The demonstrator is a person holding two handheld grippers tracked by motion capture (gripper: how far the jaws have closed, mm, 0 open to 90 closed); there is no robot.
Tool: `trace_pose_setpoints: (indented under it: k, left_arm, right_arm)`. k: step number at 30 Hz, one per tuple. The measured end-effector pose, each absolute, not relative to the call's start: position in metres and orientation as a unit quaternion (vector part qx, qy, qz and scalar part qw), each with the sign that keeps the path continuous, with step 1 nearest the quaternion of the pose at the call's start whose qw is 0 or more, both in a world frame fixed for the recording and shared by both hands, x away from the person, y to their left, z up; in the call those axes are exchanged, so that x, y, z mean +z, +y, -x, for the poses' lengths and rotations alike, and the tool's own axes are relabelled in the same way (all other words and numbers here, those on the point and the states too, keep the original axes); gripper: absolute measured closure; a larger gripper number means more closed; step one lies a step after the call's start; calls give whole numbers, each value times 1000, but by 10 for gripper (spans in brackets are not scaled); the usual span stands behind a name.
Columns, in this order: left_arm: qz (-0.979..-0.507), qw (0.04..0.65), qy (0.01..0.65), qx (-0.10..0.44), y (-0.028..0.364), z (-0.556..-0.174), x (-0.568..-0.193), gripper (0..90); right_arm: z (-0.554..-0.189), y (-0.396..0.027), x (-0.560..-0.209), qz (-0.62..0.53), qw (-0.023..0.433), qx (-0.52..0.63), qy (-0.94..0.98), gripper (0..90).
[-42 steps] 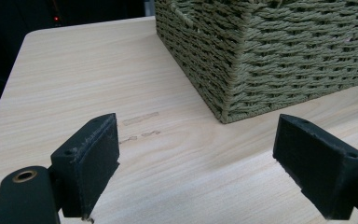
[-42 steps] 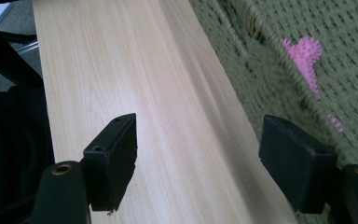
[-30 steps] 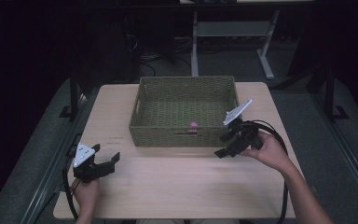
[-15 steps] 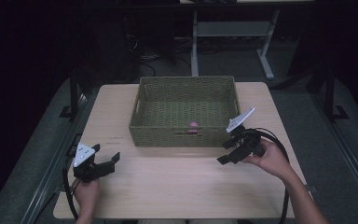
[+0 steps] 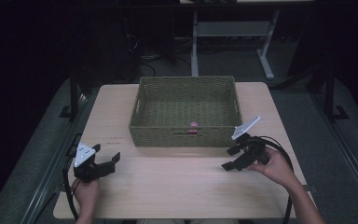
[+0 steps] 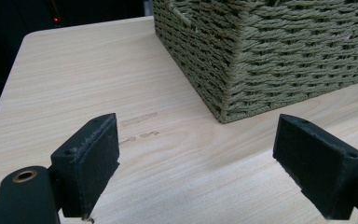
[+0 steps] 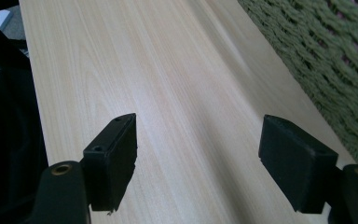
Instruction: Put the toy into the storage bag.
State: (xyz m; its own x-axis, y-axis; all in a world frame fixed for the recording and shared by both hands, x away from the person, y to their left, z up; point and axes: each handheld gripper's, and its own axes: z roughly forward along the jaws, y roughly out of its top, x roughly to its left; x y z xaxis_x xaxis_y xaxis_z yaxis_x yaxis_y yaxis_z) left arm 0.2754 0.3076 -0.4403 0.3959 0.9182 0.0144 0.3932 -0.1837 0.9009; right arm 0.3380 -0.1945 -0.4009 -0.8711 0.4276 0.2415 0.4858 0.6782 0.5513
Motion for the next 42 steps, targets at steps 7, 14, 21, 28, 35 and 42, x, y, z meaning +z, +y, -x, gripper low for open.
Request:
trace_pose_setpoints:
  k: [7, 14, 21, 28, 35, 42]
  left_arm:
    - [-709, 441, 462, 299, 307, -275, -440, 139]
    - [-709, 442, 462, 298, 307, -276, -440, 139]
    - [-710, 439, 463, 299, 307, -276, -440, 138]
    - [-711, 440, 461, 299, 307, -275, -440, 138]
    - [-711, 439, 460, 299, 307, -275, -440, 138]
    - [-711, 440, 460, 299, 306, -276, -441, 139]
  right_arm:
    - [-330, -203, -410, 261, 44, -312, -913, 274]
    - [-321, -211, -415, 269, 42, -318, -908, 274]
    - [-315, -216, -421, 274, 38, -320, -906, 274]
    - [-307, -221, -426, 282, 36, -324, -902, 274]
    - [-296, -227, -432, 294, 29, -323, -899, 272]
    - [-286, -231, -440, 302, 23, -324, -896, 268]
